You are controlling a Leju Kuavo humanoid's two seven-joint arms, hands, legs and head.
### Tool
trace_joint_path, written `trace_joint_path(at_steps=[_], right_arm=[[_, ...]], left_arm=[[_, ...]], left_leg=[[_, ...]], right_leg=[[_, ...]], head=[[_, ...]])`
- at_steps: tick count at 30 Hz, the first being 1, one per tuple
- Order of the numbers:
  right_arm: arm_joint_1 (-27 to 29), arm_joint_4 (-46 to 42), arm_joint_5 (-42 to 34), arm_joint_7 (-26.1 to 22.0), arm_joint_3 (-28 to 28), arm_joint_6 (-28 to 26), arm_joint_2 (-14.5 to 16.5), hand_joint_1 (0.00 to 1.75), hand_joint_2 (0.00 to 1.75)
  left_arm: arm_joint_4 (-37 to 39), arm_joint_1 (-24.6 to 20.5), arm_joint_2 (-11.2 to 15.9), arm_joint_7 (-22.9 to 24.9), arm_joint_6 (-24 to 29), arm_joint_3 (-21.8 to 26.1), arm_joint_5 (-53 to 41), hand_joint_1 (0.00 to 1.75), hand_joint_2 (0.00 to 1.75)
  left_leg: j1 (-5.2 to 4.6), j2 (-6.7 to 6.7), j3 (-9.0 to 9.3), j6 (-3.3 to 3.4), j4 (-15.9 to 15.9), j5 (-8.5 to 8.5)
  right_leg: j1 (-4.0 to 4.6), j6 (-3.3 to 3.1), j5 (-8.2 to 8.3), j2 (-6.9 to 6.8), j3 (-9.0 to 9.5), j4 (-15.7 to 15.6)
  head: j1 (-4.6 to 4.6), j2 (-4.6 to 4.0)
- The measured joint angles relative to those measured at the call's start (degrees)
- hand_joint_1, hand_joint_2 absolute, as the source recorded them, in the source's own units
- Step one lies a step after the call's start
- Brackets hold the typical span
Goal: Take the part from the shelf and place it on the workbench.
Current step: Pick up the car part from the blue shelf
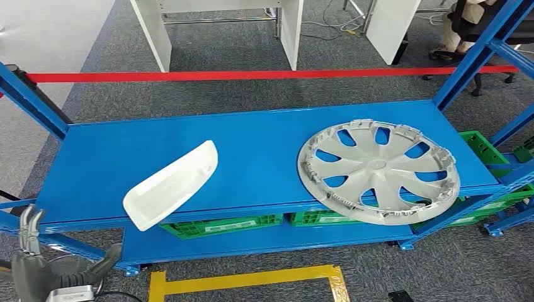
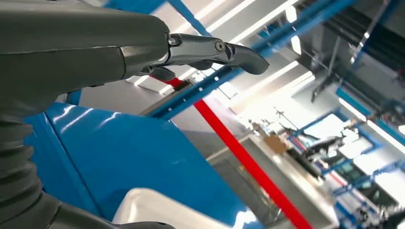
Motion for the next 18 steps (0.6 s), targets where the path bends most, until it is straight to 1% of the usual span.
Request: trace_joint_path(at_steps=[2,9,14,18], right_arm=[[-0.1,0.0,0.2,0.0,0.2,0.1,-0.1,0.0,1.75],[-0.8,0.0,1.4,0.6,1.5,0.8,-0.6,0.0,1.75],[-1.3,0.0,2.3,1.0,2.4,1.3,-0.8,0.0,1.75],[-1.8,0.0,3.1,1.8,3.0,1.7,-1.0,0.0,1.75]], left_arm=[[0.0,0.0,1.1,1.3,0.1,-1.0,-1.3,0.0,1.75],[0.0,-0.3,8.2,10.7,-0.3,-7.5,-9.2,0.0,1.75],[0.3,-2.0,12.4,18.0,-3.7,-11.7,-13.0,0.0,1.75],[1.0,-4.0,14.8,23.3,-7.5,-14.9,-14.5,0.0,1.75]], left_leg=[[0.0,0.0,0.0,0.0,0.0,0.0],[0.0,0.0,0.0,0.0,0.0,0.0],[0.0,0.0,0.0,0.0,0.0,0.0],[0.0,0.0,0.0,-0.01,0.0,0.01]], right_leg=[[0.0,0.0,0.0,0.0,0.0,0.0],[0.0,0.0,0.0,0.0,-0.01,0.0],[0.0,0.0,0.0,0.0,-0.01,0.0],[0.0,0.0,0.0,0.0,0.0,0.0]], head=[[-0.01,0.0],[-0.01,0.0],[-0.01,0.0],[0.0,0.0]])
